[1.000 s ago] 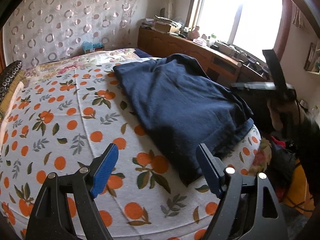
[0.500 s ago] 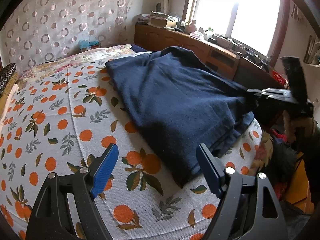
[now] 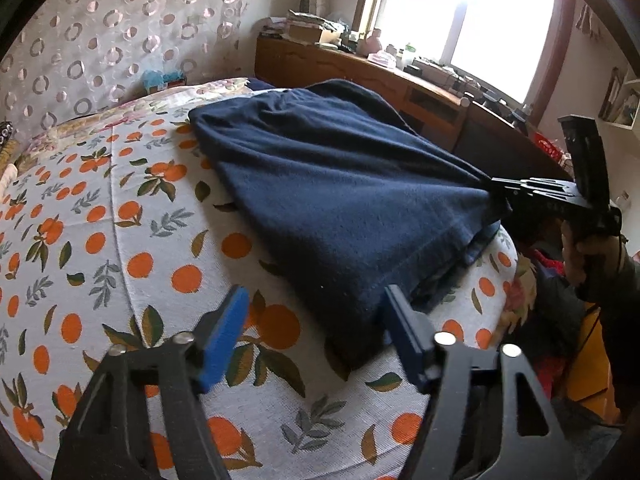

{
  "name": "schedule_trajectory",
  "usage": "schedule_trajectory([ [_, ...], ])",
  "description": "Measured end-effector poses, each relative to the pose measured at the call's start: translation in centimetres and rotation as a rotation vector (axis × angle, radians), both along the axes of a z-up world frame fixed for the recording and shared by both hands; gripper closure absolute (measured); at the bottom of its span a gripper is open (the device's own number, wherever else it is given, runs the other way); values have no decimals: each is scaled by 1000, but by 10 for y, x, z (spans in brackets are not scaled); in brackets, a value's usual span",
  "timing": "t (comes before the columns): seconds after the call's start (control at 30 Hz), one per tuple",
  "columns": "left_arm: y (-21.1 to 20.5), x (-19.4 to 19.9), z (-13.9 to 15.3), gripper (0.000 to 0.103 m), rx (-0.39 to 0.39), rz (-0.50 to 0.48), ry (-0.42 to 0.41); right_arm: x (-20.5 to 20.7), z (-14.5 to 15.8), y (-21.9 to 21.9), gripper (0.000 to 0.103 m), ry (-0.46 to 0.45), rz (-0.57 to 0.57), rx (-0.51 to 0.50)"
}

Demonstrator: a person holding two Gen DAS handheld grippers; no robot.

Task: Fold small clothes
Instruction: 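Close the left and right grippers on the T-shirt bundle edge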

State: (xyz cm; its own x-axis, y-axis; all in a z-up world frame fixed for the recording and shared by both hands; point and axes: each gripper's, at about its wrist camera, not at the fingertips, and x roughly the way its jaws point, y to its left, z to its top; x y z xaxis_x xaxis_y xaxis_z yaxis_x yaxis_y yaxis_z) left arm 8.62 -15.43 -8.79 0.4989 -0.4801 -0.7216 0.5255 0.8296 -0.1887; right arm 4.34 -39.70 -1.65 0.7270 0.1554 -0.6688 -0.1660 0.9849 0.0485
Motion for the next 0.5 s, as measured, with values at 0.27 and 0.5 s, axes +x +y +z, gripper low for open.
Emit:
schedule_trajectory([
  [0.27,-8,-3,-7,54,24,-32,19,5,-8,11,99,27,18,-94],
  [0.5,-9,-9,-7,85,15,-59,34,9,-14,0,69,50,-25,-37],
])
